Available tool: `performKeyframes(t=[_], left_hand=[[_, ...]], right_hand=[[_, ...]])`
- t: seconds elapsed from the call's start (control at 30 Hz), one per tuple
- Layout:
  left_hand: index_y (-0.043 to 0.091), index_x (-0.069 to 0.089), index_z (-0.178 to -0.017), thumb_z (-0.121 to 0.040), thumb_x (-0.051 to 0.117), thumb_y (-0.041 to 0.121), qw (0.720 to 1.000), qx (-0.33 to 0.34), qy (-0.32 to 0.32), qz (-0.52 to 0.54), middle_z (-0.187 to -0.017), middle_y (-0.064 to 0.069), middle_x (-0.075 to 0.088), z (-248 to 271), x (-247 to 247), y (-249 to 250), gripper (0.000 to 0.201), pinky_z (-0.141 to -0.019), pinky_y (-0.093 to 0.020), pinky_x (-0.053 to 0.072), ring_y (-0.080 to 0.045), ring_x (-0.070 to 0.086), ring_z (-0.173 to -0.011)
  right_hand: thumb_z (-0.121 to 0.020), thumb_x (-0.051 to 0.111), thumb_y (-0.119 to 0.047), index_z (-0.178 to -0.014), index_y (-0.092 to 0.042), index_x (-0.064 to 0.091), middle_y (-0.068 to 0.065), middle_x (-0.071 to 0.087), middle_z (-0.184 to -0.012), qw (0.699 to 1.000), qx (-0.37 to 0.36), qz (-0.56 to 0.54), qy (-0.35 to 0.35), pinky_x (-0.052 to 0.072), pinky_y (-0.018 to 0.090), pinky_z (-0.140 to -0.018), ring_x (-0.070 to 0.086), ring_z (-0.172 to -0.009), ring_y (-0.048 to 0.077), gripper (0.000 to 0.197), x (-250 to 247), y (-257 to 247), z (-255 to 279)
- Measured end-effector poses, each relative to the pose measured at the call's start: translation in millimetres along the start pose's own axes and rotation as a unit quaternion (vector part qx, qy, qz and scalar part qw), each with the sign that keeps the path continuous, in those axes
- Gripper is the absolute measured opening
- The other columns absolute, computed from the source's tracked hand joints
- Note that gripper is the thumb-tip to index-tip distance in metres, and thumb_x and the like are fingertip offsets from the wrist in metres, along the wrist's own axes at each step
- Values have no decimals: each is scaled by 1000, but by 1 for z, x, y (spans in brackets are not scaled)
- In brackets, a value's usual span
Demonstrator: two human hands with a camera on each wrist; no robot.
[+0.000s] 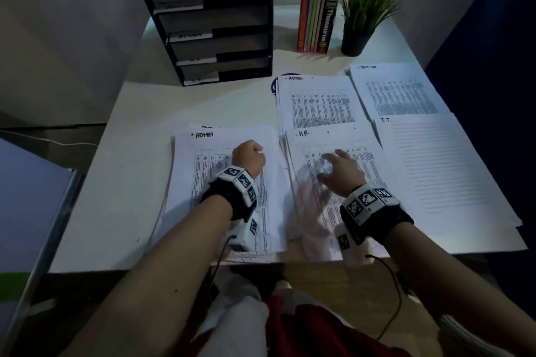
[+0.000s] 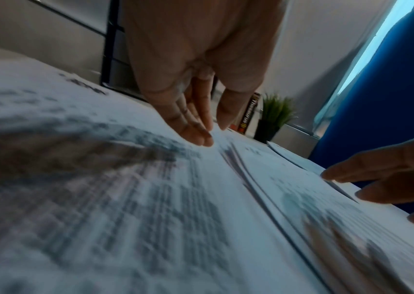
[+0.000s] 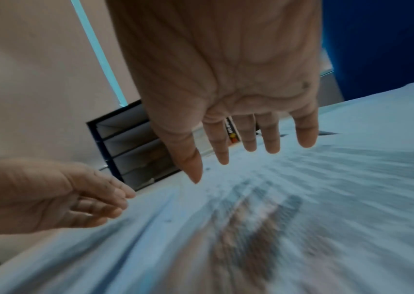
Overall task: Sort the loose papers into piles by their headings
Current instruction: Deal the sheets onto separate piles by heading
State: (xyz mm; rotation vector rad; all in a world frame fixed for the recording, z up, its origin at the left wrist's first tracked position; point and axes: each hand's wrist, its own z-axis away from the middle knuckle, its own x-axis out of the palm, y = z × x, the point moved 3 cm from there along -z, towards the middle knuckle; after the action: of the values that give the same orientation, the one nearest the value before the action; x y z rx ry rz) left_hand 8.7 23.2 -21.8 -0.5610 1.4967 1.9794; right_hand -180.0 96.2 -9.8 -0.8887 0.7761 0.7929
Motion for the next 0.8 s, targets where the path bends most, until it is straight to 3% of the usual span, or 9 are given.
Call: performKeyframes(t=[0.13,0.23,0.27,0.37,0.5,0.6,0.7,0.8], left_hand=[[-1,67,-99,-89,44,-1,999,5,40,-32,-109,-18,65,-21,-56,-25,25,-92,-36,48,-33,58,-104],[8,64,-84,-89,43,-2,995,17,45,-85,-94,-22,62,-36,-93,-44,24,-82,-33,45,-34,56,-92],[7,65,-84,-89,44,-1,994,20,45,-93,-97,-22,64,-41,-104,-50,23,-84,-33,45,-35,57,-95],[-2,66,-105,-90,46,2,993,18,34,-115,-118,-19,61,-62,-129,-72,26,-96,-35,43,-33,54,-113],[2,53,-125,-89,49,4,985,33,-26,-169,-135,-19,43,-88,-140,-96,36,-102,-34,37,-33,43,-124],[6,40,-137,-89,50,6,974,53,-82,-203,-142,-17,35,-100,-136,-104,49,-108,-34,30,-30,34,-132],[6,38,-137,-91,50,12,963,70,-120,-233,-139,-19,37,-105,-129,-106,48,-104,-33,30,-31,36,-130],[7,50,-126,-91,51,14,960,111,-89,-239,-128,-16,44,-108,-130,-104,37,-99,-35,35,-30,42,-122]], right_hand=[[-88,59,-22,-137,-17,43,10,25,-151,995,-88,-45,15,28,46,-111,30,-136,28,52,0,-68,-14],[-88,58,-23,-134,-16,46,9,30,-148,990,-126,-55,21,32,42,-108,35,-133,26,48,5,-111,-23],[-89,57,-24,-133,-15,47,8,33,-147,989,-135,-56,19,34,40,-107,38,-131,26,46,8,-124,-26],[-89,57,-23,-130,-15,50,8,39,-142,988,-145,-46,-3,36,36,-104,43,-125,25,42,28,-156,-33],[-85,63,-24,-130,-16,50,10,44,-137,988,-142,-8,-54,39,42,-103,46,-121,29,47,61,-181,-40],[-82,67,-31,-133,-19,44,6,39,-139,986,-136,58,-71,36,46,-104,38,-127,27,57,79,-182,-42],[-81,67,-34,-135,-24,39,2,32,-142,980,-145,129,-42,30,46,-104,28,-131,25,61,88,-177,-40],[-77,71,-36,-136,-28,35,2,28,-144,979,-143,142,-33,29,46,-104,26,-132,26,69,91,-176,-44]])
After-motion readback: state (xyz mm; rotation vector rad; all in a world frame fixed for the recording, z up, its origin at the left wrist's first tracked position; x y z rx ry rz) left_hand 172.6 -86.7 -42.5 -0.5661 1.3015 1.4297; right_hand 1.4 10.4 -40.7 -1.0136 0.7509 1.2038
